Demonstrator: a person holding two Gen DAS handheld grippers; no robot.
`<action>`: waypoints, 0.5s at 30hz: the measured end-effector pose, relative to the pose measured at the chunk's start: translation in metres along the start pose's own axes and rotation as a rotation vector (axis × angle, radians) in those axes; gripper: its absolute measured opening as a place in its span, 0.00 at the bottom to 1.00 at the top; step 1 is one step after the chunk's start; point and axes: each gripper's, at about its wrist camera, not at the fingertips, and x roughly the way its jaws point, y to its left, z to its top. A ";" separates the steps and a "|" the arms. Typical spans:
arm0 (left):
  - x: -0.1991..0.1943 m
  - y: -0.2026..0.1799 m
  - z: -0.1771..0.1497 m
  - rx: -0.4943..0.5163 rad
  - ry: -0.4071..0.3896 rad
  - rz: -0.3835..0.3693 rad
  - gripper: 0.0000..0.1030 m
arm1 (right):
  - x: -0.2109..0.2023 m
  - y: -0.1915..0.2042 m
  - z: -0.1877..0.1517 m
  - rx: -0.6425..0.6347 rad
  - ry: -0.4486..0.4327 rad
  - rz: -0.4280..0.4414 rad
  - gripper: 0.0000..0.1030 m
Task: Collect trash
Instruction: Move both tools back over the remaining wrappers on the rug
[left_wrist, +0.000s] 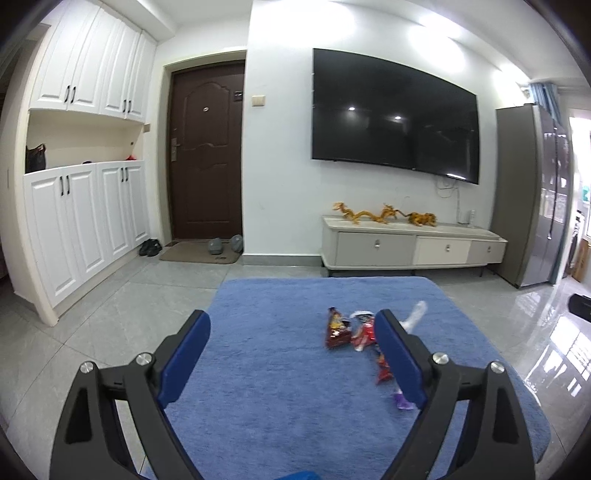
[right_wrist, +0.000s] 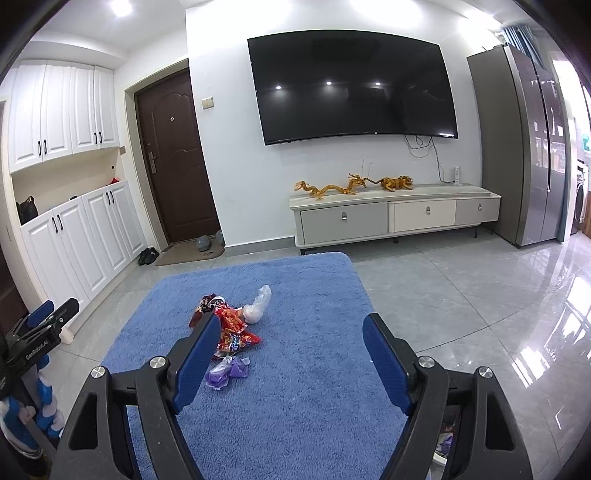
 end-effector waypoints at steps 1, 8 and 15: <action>0.002 0.003 0.000 -0.005 0.001 0.010 0.87 | 0.002 0.000 0.000 0.001 0.000 0.005 0.76; 0.019 0.015 0.001 -0.020 -0.003 0.052 0.87 | 0.026 0.003 -0.002 -0.001 0.038 0.042 0.76; 0.050 0.009 -0.010 -0.022 0.070 0.005 0.87 | 0.068 0.015 -0.014 -0.019 0.133 0.119 0.76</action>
